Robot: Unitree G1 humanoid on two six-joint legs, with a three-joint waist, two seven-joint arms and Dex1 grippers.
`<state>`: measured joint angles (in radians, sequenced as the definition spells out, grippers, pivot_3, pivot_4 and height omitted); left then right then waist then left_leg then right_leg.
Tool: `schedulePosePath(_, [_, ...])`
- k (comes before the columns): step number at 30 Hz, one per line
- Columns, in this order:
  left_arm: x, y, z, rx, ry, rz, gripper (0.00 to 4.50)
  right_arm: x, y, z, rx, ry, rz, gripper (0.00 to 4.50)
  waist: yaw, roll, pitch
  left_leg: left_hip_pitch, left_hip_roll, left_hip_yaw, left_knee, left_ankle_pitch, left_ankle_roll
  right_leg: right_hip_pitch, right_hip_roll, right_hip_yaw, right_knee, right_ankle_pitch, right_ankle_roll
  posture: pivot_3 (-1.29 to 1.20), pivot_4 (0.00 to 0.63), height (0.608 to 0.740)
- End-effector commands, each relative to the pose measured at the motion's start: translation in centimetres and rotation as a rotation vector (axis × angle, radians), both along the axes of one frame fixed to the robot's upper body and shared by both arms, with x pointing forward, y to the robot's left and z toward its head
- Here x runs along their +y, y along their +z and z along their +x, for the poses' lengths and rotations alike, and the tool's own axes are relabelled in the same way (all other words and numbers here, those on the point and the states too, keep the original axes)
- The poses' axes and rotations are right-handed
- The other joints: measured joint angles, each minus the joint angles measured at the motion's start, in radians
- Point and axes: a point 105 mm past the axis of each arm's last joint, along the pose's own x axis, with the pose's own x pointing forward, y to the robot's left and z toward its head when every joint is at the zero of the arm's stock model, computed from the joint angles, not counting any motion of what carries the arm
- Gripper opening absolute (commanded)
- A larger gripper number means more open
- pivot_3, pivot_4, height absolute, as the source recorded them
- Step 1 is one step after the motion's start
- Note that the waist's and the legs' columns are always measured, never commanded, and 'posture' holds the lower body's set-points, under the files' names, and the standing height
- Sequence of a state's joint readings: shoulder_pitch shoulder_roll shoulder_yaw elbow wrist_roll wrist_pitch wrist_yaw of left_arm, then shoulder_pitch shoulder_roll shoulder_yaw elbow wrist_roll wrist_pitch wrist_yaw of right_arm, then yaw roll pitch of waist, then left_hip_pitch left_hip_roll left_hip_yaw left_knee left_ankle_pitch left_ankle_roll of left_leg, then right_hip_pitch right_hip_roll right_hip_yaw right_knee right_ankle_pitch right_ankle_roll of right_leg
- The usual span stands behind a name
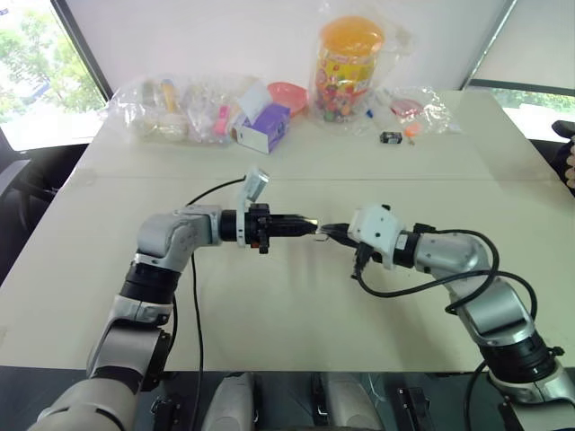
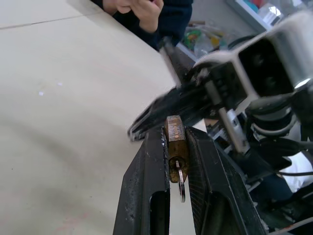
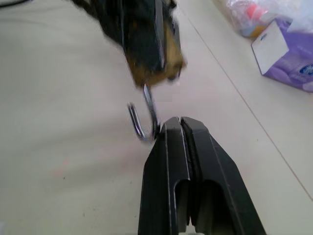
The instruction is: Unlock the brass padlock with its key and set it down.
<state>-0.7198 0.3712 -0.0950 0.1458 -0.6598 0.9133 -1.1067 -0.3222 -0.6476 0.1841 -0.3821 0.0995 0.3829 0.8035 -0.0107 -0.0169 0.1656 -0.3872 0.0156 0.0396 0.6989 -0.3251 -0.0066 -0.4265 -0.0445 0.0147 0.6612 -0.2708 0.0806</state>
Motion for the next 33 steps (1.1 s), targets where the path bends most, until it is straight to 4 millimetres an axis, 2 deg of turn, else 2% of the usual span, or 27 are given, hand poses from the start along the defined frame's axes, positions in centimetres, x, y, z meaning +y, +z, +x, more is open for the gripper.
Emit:
schedulePosePath(1, [-0.1, 1.9, 0.0, -0.065, -0.008, -0.032, 0.00, 0.3, 0.8, -0.2, -0.051, 0.022, 0.004, 0.02, 0.000, 0.000, 0.000, 0.000, 0.000, 0.000, 0.000, 0.000, 0.000, 0.000, 0.000, 0.000, 0.000, 0.000, 0.000, 0.00, 0.150, 0.735])
schedulePosePath(3, [-0.1, 1.6, 0.1, -0.072, -0.001, -0.020, 0.00, 0.1, 0.9, -0.2, -0.055, 0.018, 0.001, 0.02, 0.000, 0.000, 0.000, 0.000, 0.000, 0.000, 0.000, 0.000, 0.000, 0.000, 0.000, 0.000, 0.000, 0.000, 0.000, 0.00, 0.150, 0.735])
schedulePosePath(7, [-0.3, 0.3, 0.5, -0.082, 0.019, 0.024, 0.00, -1.6, 0.4, -0.6, -0.059, -0.024, -0.055, 0.02, 0.004, 0.000, 0.000, 0.000, 0.000, 0.000, 0.000, 0.000, 0.000, 0.000, 0.000, 0.000, 0.000, 0.000, 0.000, 0.00, 0.150, 0.735])
schedulePosePath(10, [-0.7, -1.2, 0.8, -0.076, 0.041, 0.054, 0.00, -3.5, -0.5, -1.9, -0.040, -0.065, -0.108, 0.02, 0.014, 0.000, 0.000, -0.001, -0.001, 0.000, 0.000, 0.000, 0.000, 0.000, -0.001, 0.000, -0.001, 0.000, 0.000, 0.00, 0.150, 0.735])
schedulePosePath(12, [-1.5, -2.4, 1.5, -0.043, 0.079, 0.071, 0.00, -4.2, -0.3, -3.1, -0.025, -0.097, -0.096, 0.02, 0.021, 0.000, 0.000, -0.002, -0.001, 0.000, 0.000, 0.000, 0.001, 0.000, -0.001, 0.000, -0.001, 0.000, 0.000, 0.00, 0.150, 0.735])
schedulePosePath(17, [-3.3, -3.9, 2.4, 0.027, 0.122, 0.061, 0.00, -4.0, 0.9, -4.6, -0.044, -0.142, -0.060, 0.02, 0.020, 0.000, 0.000, -0.001, -0.001, 0.000, 0.001, 0.000, 0.001, 0.000, 0.000, 0.000, -0.001, 0.000, 0.000, 0.00, 0.150, 0.735])
schedulePosePath(22, [-4.9, -5.7, 3.1, 0.102, 0.155, 0.065, 0.00, -3.7, 2.0, -5.2, -0.069, -0.179, -0.046, 0.02, 0.022, 0.000, 0.000, -0.001, -0.001, 0.000, 0.001, 0.000, 0.001, 0.000, 0.001, 0.000, -0.001, 0.000, 0.000, 0.00, 0.150, 0.735])
schedulePosePath(27, [-5.7, -8.2, 4.5, 0.173, 0.241, 0.114, 0.00, -3.6, 2.5, -5.3, -0.084, -0.205, -0.040, 0.02, 0.023, 0.000, 0.000, -0.001, -0.002, 0.000, 0.001, -0.001, 0.001, 0.000, 0.001, -0.001, -0.001, 0.000, 0.000, 0.00, 0.150, 0.735])
schedulePosePath(29, [-5.6, -8.6, 4.7, 0.165, 0.247, 0.127, 0.00, -3.5, 2.6, -5.3, -0.085, -0.208, -0.039, 0.02, 0.023, 0.000, 0.000, -0.001, -0.003, 0.000, 0.001, -0.001, 0.001, 0.000, 0.001, -0.001, -0.002, 0.000, 0.000, 0.00, 0.150, 0.735])
schedulePosePath(33, [-4.2, -9.0, 4.8, 0.144, 0.242, 0.159, 1.86, -3.5, 2.7, -5.4, -0.084, -0.210, -0.043, 0.00, 0.021, 0.000, 0.000, -0.001, -0.003, 0.000, 0.001, -0.001, 0.001, 0.000, 0.001, -0.001, -0.001, 0.000, 0.000, 0.00, 0.150, 0.735])
